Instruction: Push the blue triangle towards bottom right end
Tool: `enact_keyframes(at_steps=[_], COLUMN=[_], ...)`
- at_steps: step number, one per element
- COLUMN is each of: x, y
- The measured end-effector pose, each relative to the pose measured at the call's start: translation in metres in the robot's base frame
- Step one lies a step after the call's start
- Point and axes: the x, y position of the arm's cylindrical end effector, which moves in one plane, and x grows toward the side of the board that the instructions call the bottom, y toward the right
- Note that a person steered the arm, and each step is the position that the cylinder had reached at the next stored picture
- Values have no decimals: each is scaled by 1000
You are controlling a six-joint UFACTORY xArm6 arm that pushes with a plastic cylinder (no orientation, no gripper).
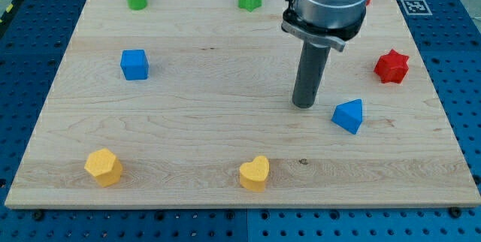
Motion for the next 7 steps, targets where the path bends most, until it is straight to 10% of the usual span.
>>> enact_keyframes(at_steps=[7], x=[48], y=[47])
